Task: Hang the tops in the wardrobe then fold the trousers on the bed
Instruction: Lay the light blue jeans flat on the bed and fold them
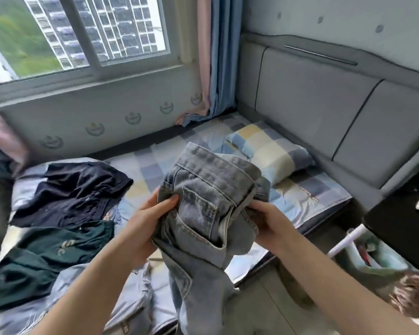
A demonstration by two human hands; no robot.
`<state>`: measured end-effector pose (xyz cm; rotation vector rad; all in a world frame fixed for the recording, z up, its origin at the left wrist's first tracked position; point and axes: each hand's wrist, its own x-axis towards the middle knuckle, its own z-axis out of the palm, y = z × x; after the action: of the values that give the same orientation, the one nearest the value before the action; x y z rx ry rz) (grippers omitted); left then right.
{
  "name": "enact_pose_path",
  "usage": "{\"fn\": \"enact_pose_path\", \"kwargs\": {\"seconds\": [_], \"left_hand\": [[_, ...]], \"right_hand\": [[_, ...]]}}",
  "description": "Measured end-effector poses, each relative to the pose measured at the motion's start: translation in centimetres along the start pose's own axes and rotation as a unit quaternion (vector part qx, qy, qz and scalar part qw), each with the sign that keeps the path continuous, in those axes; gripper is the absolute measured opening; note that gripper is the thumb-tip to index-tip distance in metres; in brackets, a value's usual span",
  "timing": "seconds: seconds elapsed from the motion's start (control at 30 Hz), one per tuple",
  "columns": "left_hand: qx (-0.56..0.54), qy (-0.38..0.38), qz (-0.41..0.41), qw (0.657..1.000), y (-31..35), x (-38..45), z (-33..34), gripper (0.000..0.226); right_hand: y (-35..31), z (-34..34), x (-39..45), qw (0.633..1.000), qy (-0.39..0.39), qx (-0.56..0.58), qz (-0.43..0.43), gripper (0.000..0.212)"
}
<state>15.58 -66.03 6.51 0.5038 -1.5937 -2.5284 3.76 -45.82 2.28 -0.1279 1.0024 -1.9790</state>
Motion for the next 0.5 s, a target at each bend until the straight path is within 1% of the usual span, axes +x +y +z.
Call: {"fn": "enact_pose_path", "kwargs": {"seconds": [0.07, 0.1, 0.13, 0.17, 0.2, 0.23, 0.3, 0.33, 0.37, 0.4, 0.43, 0.47, 0.5], "left_hand": [[0.018, 0.024, 0.033, 0.999, 0.2, 0.9, -0.5, 0.045], [0.039, 0.034, 0.05, 0.997, 0.2, 1.3, -0.8, 0.048], [0.065, 0.053, 0.064, 0.994, 0.2, 1.5, -1.0, 0.042], [0.085, 0.084, 0.072, 0.99, 0.1, 1.7, -1.1, 0.03], [0.099, 0.11, 0.073, 0.986, 0.0, 1.6, -1.4, 0.023], [0.111, 0.144, 0.078, 0.98, -0.1, 1.6, -1.7, 0.023], [0.142, 0.178, 0.087, 0.97, -0.2, 1.2, -2.5, 0.018], [0.164, 0.192, 0.087, 0.964, -0.1, 0.9, -2.8, 0.023], [0.173, 0.223, 0.08, 0.956, -0.3, 0.7, -3.1, 0.034], [0.17, 0.248, 0.073, 0.951, -0.3, 0.4, -3.5, 0.041], [0.175, 0.269, 0.07, 0.945, -0.4, 0.3, -3.9, 0.042], [0.184, 0.282, 0.071, 0.939, -0.3, 0.2, -4.1, 0.039], [0.187, 0.302, 0.074, 0.932, -0.3, 0.0, -4.0, 0.035]], "right_hand": [[-2.9, 0.8, 1.8, 0.999, 0.021, -0.036, -0.034, 0.048], [-4.1, 0.9, 2.8, 0.995, 0.044, -0.057, -0.065, 0.046], [-5.3, 0.9, 3.5, 0.989, 0.073, -0.092, -0.095, 0.044], [-6.6, 0.7, 4.2, 0.979, 0.096, -0.138, -0.119, 0.043], [-7.4, 0.2, 4.5, 0.969, 0.109, -0.177, -0.132, 0.043], [-8.2, -0.3, 4.9, 0.964, 0.105, -0.208, -0.129, 0.043], [-9.6, -1.7, 5.2, 0.957, 0.094, -0.249, -0.118, 0.04], [-10.4, -2.5, 5.2, 0.953, 0.087, -0.265, -0.114, 0.035], [-11.5, -3.2, 5.3, 0.952, 0.072, -0.28, -0.105, 0.032], [-12.5, -3.8, 5.4, 0.95, 0.063, -0.29, -0.093, 0.036], [-13.5, -4.3, 5.5, 0.951, 0.059, -0.292, -0.082, 0.045], [-14.5, -4.7, 5.4, 0.952, 0.056, -0.293, -0.072, 0.048], [-15.6, -5.0, 5.3, 0.953, 0.05, -0.29, -0.065, 0.045]]}}
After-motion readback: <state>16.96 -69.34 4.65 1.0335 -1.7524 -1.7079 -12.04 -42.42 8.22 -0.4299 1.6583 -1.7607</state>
